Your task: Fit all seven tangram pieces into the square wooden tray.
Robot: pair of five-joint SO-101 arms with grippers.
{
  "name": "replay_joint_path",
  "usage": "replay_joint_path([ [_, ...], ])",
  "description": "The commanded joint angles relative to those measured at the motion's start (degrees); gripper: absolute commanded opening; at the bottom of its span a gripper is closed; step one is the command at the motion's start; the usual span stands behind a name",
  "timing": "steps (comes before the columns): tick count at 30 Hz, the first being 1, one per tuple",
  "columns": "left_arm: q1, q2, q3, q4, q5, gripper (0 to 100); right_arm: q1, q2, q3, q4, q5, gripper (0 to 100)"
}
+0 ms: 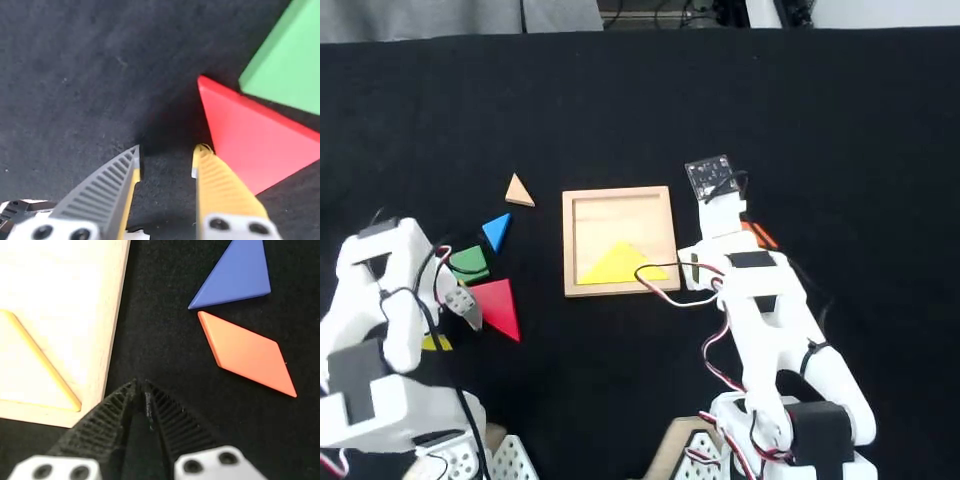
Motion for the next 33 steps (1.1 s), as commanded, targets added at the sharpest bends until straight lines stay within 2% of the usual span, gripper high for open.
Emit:
replay_joint_path([
  [1, -0.22, 5.36, -7.08, -1.32, -0.97, 18, 0.70, -2.07, 0.13, -1.05, -0.35, 1.1],
  [9, -4.88, 8.09, -14.81, -1.41, -1.32, 18, 0.70, -2.07, 0.13, -1.05, -0.35, 1.1],
  [16, 2.68, 8.18, -17.36, -1.58, -0.35, 18, 0.70, -2.07, 0.13, -1.05, -0.35, 1.1],
  [20, 3.38, 8.18, -20.26, -4.40, 2.99, 18, 0.70, -2.07, 0.13, -1.05, -0.35, 1.1],
  [26, 5.14, 8.18, -21.49, -7.56, 3.16, 18, 0.70, -2.07, 0.13, -1.05, -0.35, 1.1],
  [33, 13.67, 8.88, -19.56, -7.03, 3.25, 18, 0.70, -2.07, 0.13, -1.05, -0.35, 1.1],
])
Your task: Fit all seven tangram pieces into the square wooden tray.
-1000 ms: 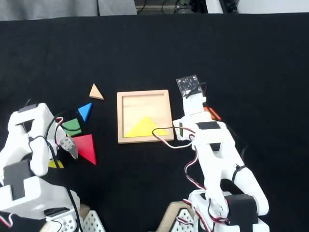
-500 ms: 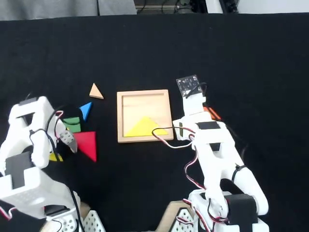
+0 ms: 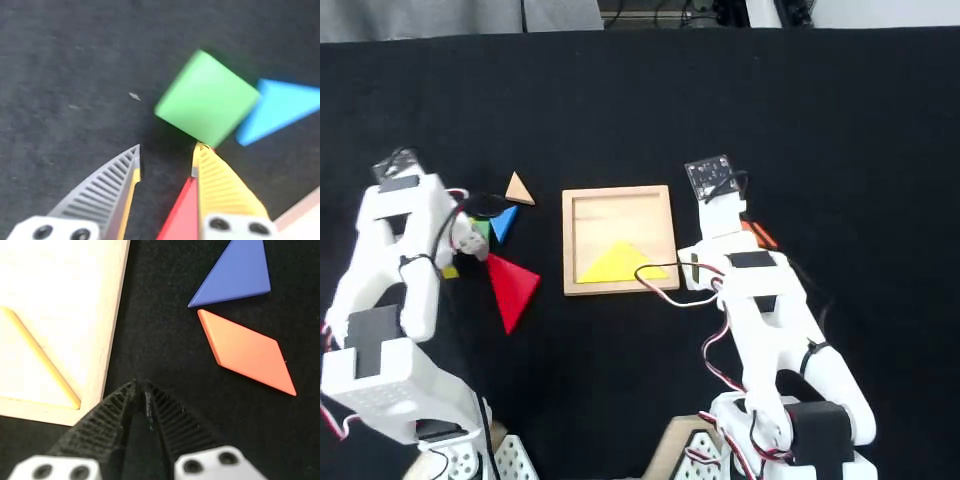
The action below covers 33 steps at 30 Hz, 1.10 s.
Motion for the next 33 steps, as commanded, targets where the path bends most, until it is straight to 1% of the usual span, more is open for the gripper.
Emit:
replay_joint_path([
  [1, 6.55, 0.70, -1.01, -0.09, 0.62, 18, 0.70, -2.07, 0.13, -1.05, -0.35, 1.1],
  [6, 10.95, 1.93, -1.54, -0.09, 0.62, 18, 0.70, -2.07, 0.13, -1.05, -0.35, 1.1],
  [8, 11.03, 0.88, -3.12, 0.97, 0.35, 18, 0.70, -2.07, 0.13, -1.05, -0.35, 1.1],
  [11, 8.04, -3.08, -8.84, 7.12, -0.18, 18, 0.70, -2.07, 0.22, -1.05, -0.35, 1.1],
  [12, 7.08, -4.57, -10.86, 9.93, -1.67, 18, 0.70, -2.07, 0.22, -1.05, -0.35, 1.1],
  [13, 6.46, -5.98, -12.70, 13.01, -4.57, 18, 0.70, -2.07, 0.22, -1.05, -0.35, 1.1],
  [14, 6.11, -7.12, -14.11, 15.91, -9.05, 18, 0.70, -2.07, 0.22, -1.05, -0.35, 1.1],
  [17, 6.90, -9.58, -14.73, 21.54, -27.08, 18, 0.70, -2.07, 0.22, -1.05, -0.35, 1.1],
  [19, 8.84, -10.64, -12.26, 24.00, -37.27, 18, 0.70, -2.07, 0.22, -1.05, -0.35, 1.1],
  [20, 10.07, -11.16, -10.15, 24.88, -39.82, 18, 0.70, -2.07, 0.22, -1.05, -0.35, 1.1],
  [21, 11.47, -11.43, -7.78, 25.23, -40.88, 18, 0.70, -2.07, 0.22, -1.05, -0.35, 1.1],
  [23, 14.46, -12.04, -2.24, 24.09, -41.76, 18, 0.70, -2.07, 0.22, -1.05, -0.35, 1.1],
  [25, 17.01, -12.57, 3.03, 19.60, -41.14, 18, 0.70, -2.07, 0.22, -1.05, -0.35, 1.1],
  [28, 19.65, -14.24, 8.40, 13.89, -38.07, 18, 0.70, -2.07, 0.31, -1.05, -0.35, 1.1],
  [30, 20.70, -16.26, 10.33, 12.57, -36.22, 18, 0.70, -2.07, 0.31, -1.05, -0.35, 1.1],
  [33, 20.35, -21.10, 11.47, 12.48, -32.44, 19, 0.70, -2.07, 0.31, -1.05, -0.35, 1.1],
])
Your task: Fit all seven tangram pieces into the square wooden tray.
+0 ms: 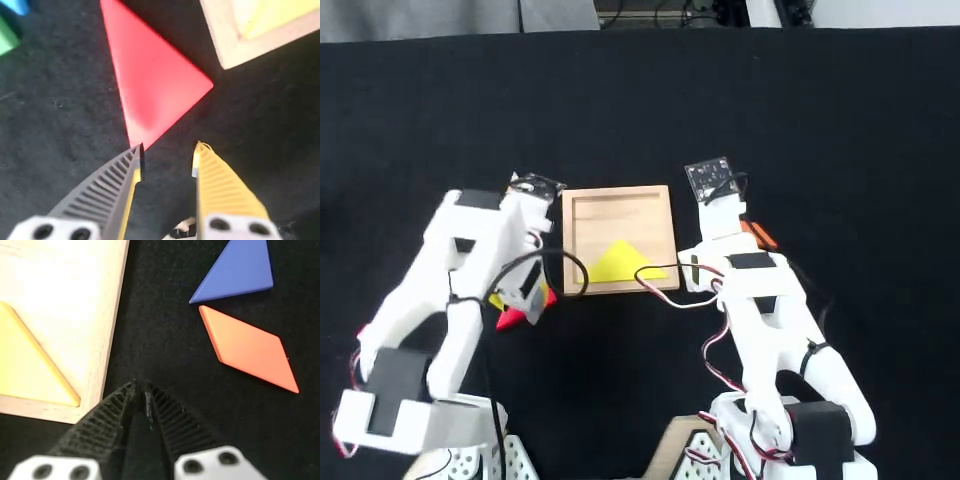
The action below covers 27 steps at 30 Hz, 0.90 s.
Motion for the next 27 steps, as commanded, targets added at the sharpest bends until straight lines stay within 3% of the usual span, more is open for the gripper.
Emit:
replay_joint_path([
  [1, 0.75, -8.79, 0.92, -1.23, 6.07, 20, 0.70, -2.07, -0.13, -1.05, -0.35, 1.1],
  [6, 0.84, -14.86, 3.56, -3.96, 12.22, 31, 0.70, -2.07, -0.13, -1.05, -0.35, 1.1],
  [13, -1.45, -6.86, 6.99, -17.14, 13.98, 31, 0.70, -2.07, -0.13, -1.05, -0.35, 1.1],
  [19, -3.03, 4.13, 1.63, -17.32, 13.54, 31, 0.70, -2.07, -0.13, -1.05, -0.35, 1.1],
  [27, -3.21, 5.98, 1.10, -17.85, 12.66, 30, 0.70, -2.07, -0.22, -1.05, -0.35, 1.1],
])
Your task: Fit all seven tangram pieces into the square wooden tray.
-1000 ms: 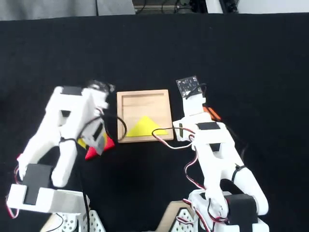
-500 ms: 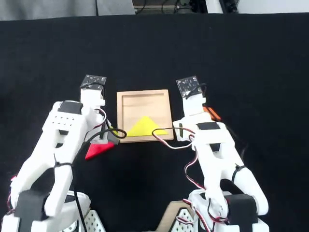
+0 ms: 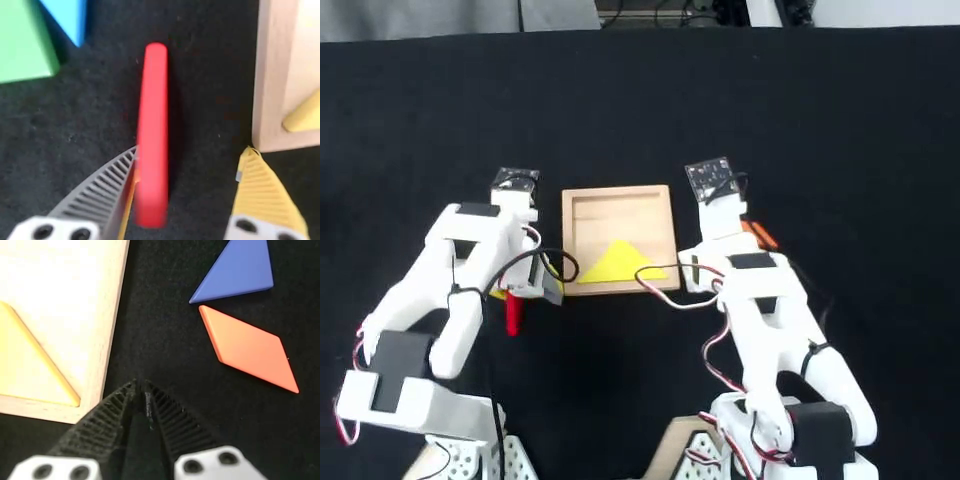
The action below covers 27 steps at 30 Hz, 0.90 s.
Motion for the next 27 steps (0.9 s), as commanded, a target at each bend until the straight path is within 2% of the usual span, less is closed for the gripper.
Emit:
replay_joint_path([
  [1, -0.84, -0.09, -2.86, -0.97, -0.79, 30, 0.70, -2.07, -0.22, -1.05, -0.35, 1.1],
  [11, -0.84, -0.09, -4.44, 0.70, -0.79, 29, 0.70, -2.07, -0.22, -1.05, -0.35, 1.1],
  [19, -4.00, -0.09, -7.25, 1.32, -0.79, 6, 0.70, -2.07, -0.22, -1.05, -0.35, 1.1],
  [22, -4.26, -0.09, -10.07, 6.86, -0.79, 3, 0.70, -2.07, -0.22, -1.05, -0.35, 1.1],
  [27, -2.42, -0.09, -20.97, 22.07, -0.79, 3, -1.14, -2.07, -0.13, -1.05, -0.26, 1.1],
])
